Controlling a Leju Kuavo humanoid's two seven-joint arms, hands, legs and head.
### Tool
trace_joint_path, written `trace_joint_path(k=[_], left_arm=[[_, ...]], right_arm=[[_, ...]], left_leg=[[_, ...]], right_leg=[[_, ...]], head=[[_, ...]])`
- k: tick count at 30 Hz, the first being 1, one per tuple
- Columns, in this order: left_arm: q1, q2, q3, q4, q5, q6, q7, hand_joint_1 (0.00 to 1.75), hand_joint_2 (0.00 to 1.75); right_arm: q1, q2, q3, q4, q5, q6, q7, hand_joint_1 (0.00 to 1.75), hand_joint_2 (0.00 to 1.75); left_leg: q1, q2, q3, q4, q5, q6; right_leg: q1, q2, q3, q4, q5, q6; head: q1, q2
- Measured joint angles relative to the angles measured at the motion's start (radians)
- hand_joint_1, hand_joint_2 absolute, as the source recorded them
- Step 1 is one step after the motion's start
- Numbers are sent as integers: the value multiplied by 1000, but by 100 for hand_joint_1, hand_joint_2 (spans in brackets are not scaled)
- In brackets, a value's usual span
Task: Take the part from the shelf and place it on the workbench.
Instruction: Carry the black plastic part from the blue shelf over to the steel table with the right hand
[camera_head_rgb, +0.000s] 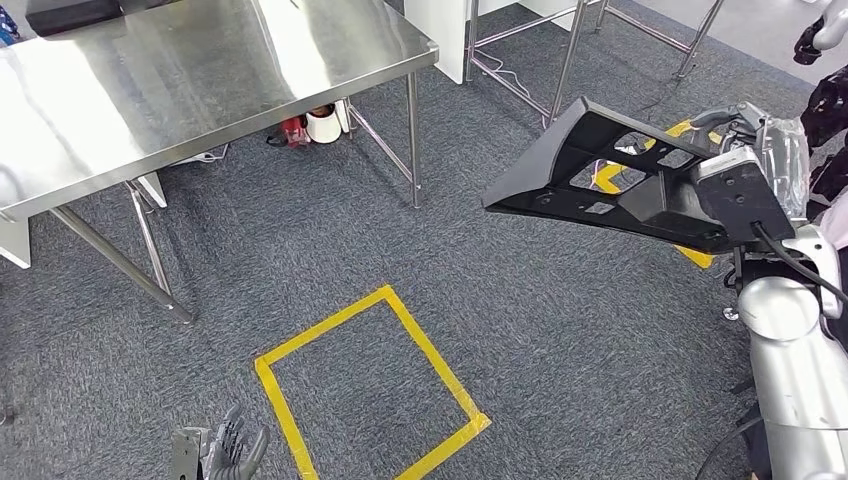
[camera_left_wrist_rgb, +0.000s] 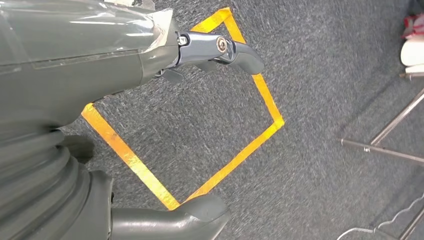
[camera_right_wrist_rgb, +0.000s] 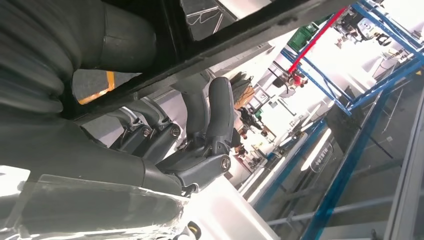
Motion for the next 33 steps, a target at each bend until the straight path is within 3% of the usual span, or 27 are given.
trace_joint_path(k=[2, 4, 6, 8, 10, 11, 13, 14, 15, 16, 17, 18, 19, 20, 21, 23, 25, 26, 28, 30, 31, 32, 33], left_arm=[[0, 5, 0, 4, 7, -1, 0, 0, 175], [-2, 12, 0, 13, 20, 5, 0, 0, 175], [-5, 20, 1, 26, 34, 13, 0, 0, 175], [-9, 25, 3, 36, 45, 16, 0, 0, 175], [-15, 29, 6, 45, 52, 18, 0, 0, 175], [-17, 30, 7, 49, 53, 19, 0, 0, 175], [-18, 29, 9, 59, 56, 21, 0, 0, 175], [-18, 27, 10, 64, 57, 21, 0, 0, 175], [-18, 25, 10, 69, 59, 22, 0, 0, 175], [-19, 24, 11, 74, 61, 22, 0, 0, 175], [-19, 24, 11, 78, 62, 22, 0, 0, 175], [-18, 24, 13, 82, 63, 22, 0, 0, 175], [-19, 26, 14, 86, 65, 22, 0, 0, 175], [-19, 27, 15, 88, 67, 22, 0, 0, 175], [-21, 29, 16, 90, 68, 22, 0, 0, 175], [-25, 33, 18, 90, 70, 21, 0, 0, 175], [-28, 35, 18, 92, 70, 18, 0, 0, 175], [-28, 34, 18, 94, 70, 17, 0, 0, 175], [-28, 33, 18, 98, 71, 15, 0, 0, 175], [-28, 33, 19, 104, 71, 15, 0, 0, 175], [-28, 34, 19, 108, 72, 15, 0, 0, 175], [-27, 34, 20, 112, 73, 14, 0, 0, 175], [-25, 35, 23, 116, 77, 11, 0, 0, 175]], right_arm=[[4, -4, -5, -2, -9, 0, -5, 175, 175], [5, -8, -8, -4, -19, 1, -9, 175, 175], [3, -13, -9, -5, -31, 3, -12, 175, 175], [-7, -19, -11, -5, -38, 3, -15, 175, 175], [-20, -24, -12, -3, -41, 3, -18, 175, 175], [-24, -25, -12, -2, -43, 3, -19, 175, 175], [-29, -29, -12, 0, -48, 4, -18, 175, 175], [-30, -31, -12, 1, -50, 5, -17, 175, 175], [-31, -33, -12, 1, -52, 6, -16, 175, 175], [-32, -34, -12, 2, -54, 8, -15, 175, 175], [-33, -35, -11, 3, -56, 10, -13, 175, 175], [-35, -38, -11, 5, -58, 11, -12, 175, 175], [-36, -39, -9, 6, -60, 12, -10, 175, 175], [-38, -40, -8, 8, -61, 13, -8, 175, 175], [-41, -41, -6, 8, -63, 14, -8, 175, 175], [-47, -40, -5, 7, -64, 12, -8, 175, 175], [-52, -39, -2, 6, -63, 9, -8, 175, 175], [-53, -39, -1, 5, -63, 7, -8, 175, 175], [-52, -38, 1, 5, -62, 5, -8, 175, 175], [-50, -38, 1, 5, -62, 2, -7, 175, 175], [-48, -38, 1, 4, -63, 1, -6, 175, 175], [-43, -38, 1, 3, -64, 0, -5, 175, 175], [-39, -38, 1, 3, -65, -1, -5, 175, 175]], left_leg=[[-5, 0, 39, -131, 90, 20], [-19, -1, 69, -214, 147, 41], [-30, -3, 90, -241, 139, 55], [-29, -6, 129, -269, 127, 65], [-25, -8, 167, -281, 113, 74], [-24, -10, 182, -282, 101, 77], [-22, -17, 213, -282, 73, 75], [-21, -22, 231, -282, 57, 72], [-18, -26, 252, -282, 40, 68], [-16, -29, 273, -281, 23, 63], [-14, -32, 290, -280, 4, 58], [-14, -34, 308, -276, -17, 52], [-16, -34, 321, -274, -39, 47], [-18, -34, 333, -272, -56, 42], [-19, -32, 343, -266, -66, 38], [-14, -25, 331, -219, -55, 31], [-5, -15, 264, -107, -37, 19], [-2, -12, 218, -46, -45, 12], [4, -9, 130, 24, -118, 0], [8, -4, 79, 2, -194, -4], [9, -1, 67, -40, -188, -2], [8, -1, 63, -98, -126, 5], [5, -4, 64, -156, -21, 13]], right_leg=[[0, -1, 24, -2, -22, 3], [1, 0, 46, -15, -38, 10], [5, 2, 67, -21, -34, 28], [5, 1, 55, 23, -14, 45], [4, -1, -14, 132, -1, 46], [5, -1, -62, 195, -10, 41], [3, -1, -150, 267, -77, 39], [1, -2, -178, 265, -116, 41], [-2, -2, -191, 236, -137, 47], [-5, -3, -196, 188, -125, 59], [-9, -5, -194, 126, -72, 79], [-11, -9, -190, 60, 9, 96], [-10, -13, -180, 14, 85, 102], [-9, -16, -171, -14, 140, 97], [-7, -17, -161, -24, 159, 79], [-10, -12, -140, -18, 143, 37], [-10, -7, -115, -17, 122, 7], [-7, -6, -100, -17, 108, 0], [-7, -5, -65, -17, 75, -3], [-8, -5, -19, -17, 37, 1], [-8, -5, 8, -17, 16, 4], [-9, -4, 31, -17, -3, 8], [-8, -3, 56, -17, -22, 13]], head=[[0, 0], [4, 0], [5, 0], [3, 0], [2, 0], [2, 0], [3, 0], [3, 0], [3, 0], [3, 0], [5, 0], [8, 0], [10, 0], [10, 0], [8, 0], [4, 0], [2, 0], [2, 0], [2, 0], [2, 0], [2, 0], [1, 0], [4, 0]])
